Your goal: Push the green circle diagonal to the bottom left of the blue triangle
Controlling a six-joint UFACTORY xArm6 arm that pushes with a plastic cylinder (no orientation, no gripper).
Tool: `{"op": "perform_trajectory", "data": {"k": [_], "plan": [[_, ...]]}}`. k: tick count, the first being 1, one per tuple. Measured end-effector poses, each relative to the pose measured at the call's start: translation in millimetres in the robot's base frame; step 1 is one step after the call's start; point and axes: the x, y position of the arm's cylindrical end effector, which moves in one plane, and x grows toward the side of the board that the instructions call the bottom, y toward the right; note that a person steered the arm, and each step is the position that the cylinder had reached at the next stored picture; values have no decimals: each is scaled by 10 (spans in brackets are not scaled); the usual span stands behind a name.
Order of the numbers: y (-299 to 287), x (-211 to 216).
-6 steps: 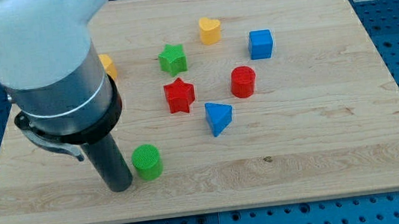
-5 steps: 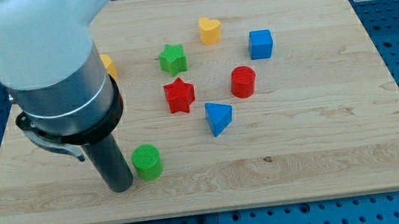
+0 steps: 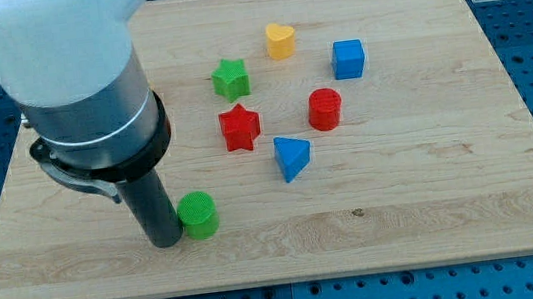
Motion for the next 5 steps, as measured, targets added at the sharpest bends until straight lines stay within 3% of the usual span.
{"op": "perform_trajectory", "data": {"k": [4,5], "plan": [[405,-83],[372,-301]]}}
